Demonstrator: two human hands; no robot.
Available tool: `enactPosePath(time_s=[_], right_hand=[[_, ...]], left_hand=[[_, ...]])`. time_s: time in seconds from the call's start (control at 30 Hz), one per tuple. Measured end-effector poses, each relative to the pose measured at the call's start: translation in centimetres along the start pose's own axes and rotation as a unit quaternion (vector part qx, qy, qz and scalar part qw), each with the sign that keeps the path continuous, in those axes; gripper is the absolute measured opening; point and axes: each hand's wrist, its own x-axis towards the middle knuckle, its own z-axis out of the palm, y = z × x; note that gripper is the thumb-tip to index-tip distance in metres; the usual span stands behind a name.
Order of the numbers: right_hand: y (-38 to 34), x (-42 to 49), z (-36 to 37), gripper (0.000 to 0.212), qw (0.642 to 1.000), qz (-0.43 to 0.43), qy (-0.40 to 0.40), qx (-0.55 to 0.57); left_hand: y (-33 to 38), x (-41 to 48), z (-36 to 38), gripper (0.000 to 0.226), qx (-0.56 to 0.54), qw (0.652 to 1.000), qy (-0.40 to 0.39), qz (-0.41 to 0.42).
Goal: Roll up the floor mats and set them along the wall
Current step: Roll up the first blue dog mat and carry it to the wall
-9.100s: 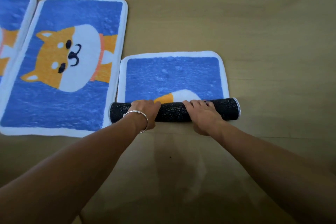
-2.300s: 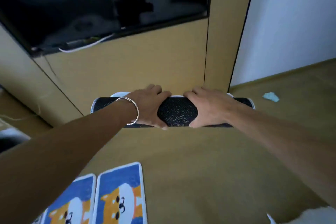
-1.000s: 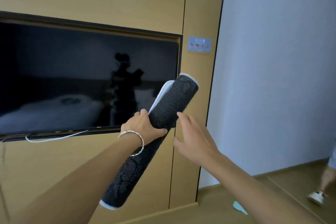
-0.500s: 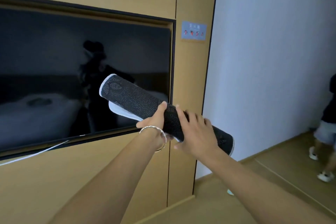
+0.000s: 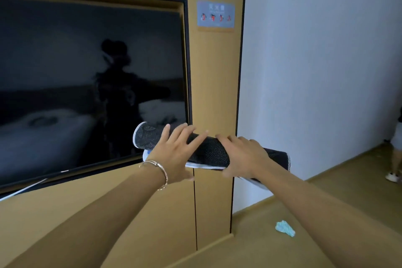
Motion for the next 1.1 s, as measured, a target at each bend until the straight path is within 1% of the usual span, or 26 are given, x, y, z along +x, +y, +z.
enactPosePath(time_s=[0.03, 0.07, 0.1, 0.2, 0.27, 0.47, 0.6, 0.7, 0.8, 0.87, 0.9, 1.0, 1.1], right_hand=[[1.2, 0.6, 0.5, 0.088, 1.0, -0.022, -0.003, -0.004], [2.1, 1.1, 0.9, 0.087, 0.999, -0.042, -0.005, -0.004], [3.3, 1.8, 1.3, 0.086, 0.998, -0.061, -0.008, 0.002], [6.3, 3.9, 2.9, 0.084, 0.994, -0.107, -0.024, 0.026], [7.9, 5.4, 4.5, 0.085, 0.99, -0.131, -0.041, 0.043], [11.6, 9.9, 10.2, 0.083, 0.981, -0.18, -0.047, 0.061], [13.8, 12.6, 13.8, 0.086, 0.985, -0.156, -0.054, 0.054], [15.8, 14.7, 15.6, 0.091, 0.989, -0.121, -0.075, 0.047], [18.3, 16.6, 16.9, 0.096, 0.99, -0.085, -0.11, 0.022], [19.5, 17.6, 18.1, 0.096, 0.991, -0.064, -0.115, 0.015], [19.8, 17.9, 18.6, 0.095, 0.99, -0.064, -0.122, 0.015], [20.2, 18.5, 20.8, 0.09, 0.981, -0.071, -0.181, 0.02], [20.9, 19.5, 23.6, 0.089, 0.974, -0.082, -0.209, 0.021]], left_hand=[[0.3, 1.1, 1.1, 0.136, 0.026, 0.998, -0.053, -0.003], [0.6, 2.1, 2.1, 0.139, 0.042, 0.996, -0.084, -0.004], [0.9, 3.2, 3.4, 0.135, 0.039, 0.993, -0.108, -0.015], [1.5, 5.8, 5.7, 0.111, 0.03, 0.992, -0.117, -0.042], [1.5, 7.2, 7.1, 0.099, 0.012, 0.99, -0.135, -0.043], [0.5, 9.9, 12.7, 0.081, -0.053, 0.983, -0.169, -0.039], [-0.1, 12.5, 17.0, 0.076, -0.088, 0.98, -0.172, -0.04], [-0.3, 15.5, 19.9, 0.078, -0.097, 0.983, -0.155, -0.019], [-0.8, 18.5, 22.7, 0.082, -0.129, 0.978, -0.164, -0.002], [-1.0, 19.7, 25.1, 0.083, -0.15, 0.974, -0.17, 0.004], [-1.0, 19.9, 26.1, 0.083, -0.164, 0.971, -0.175, 0.006], [0.3, 19.6, 29.5, 0.083, -0.203, 0.955, -0.216, 0.015], [1.4, 19.4, 32.4, 0.08, -0.234, 0.942, -0.242, 0.005]])
